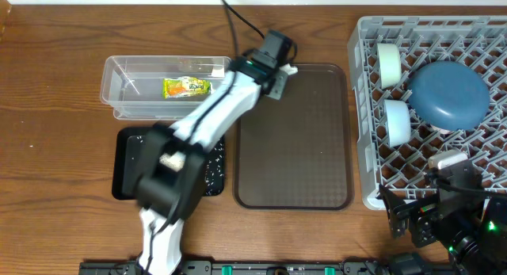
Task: Sort waste into correct bins and load items into the dishwasher rack
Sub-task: 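Carry the wrapper and tissue over the clear plastic bin, then open the left gripper to drop them into the clear bin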
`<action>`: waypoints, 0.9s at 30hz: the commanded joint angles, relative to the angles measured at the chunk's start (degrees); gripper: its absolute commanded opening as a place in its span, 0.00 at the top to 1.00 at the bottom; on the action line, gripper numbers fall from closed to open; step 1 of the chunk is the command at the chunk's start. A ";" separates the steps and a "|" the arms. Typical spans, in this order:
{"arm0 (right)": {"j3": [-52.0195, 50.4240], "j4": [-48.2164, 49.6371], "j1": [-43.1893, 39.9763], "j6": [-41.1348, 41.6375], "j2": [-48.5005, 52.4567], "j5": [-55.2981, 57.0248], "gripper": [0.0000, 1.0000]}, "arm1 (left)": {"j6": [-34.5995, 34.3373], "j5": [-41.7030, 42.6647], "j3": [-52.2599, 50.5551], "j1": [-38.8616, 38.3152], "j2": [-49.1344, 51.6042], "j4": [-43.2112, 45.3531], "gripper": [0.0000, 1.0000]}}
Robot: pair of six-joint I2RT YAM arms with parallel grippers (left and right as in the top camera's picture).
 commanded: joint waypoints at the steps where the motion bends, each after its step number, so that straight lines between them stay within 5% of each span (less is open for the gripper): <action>1: 0.07 -0.04 0.22 -0.48 0.00 0.15 0.01 | -4.13 -2.80 0.74 2.12 -8.13 -4.07 0.94; 10: 0.07 -0.04 0.22 -0.48 0.00 0.15 0.01 | -14.25 -7.85 0.72 10.12 -10.58 -18.47 0.88; 12: 0.07 -0.04 0.22 -0.48 0.00 0.15 0.01 | -14.34 -7.82 0.72 10.86 -10.62 -20.31 0.59; 13: 0.07 -0.04 0.20 -0.48 0.00 0.15 0.01 | -14.32 -7.82 0.72 11.04 -10.64 -20.87 0.27; 14: 0.07 -0.04 0.22 -0.48 0.00 0.15 0.01 | -14.32 -7.82 0.74 11.19 -10.67 -21.38 0.21; 20: 0.07 -0.04 0.22 -0.48 0.00 0.15 0.01 | -14.12 -6.62 0.81 10.82 -14.40 -26.51 0.16; 27: 0.07 -0.04 0.22 -0.48 0.00 0.15 0.01 | -14.14 1.14 0.79 6.32 -29.92 -35.01 0.09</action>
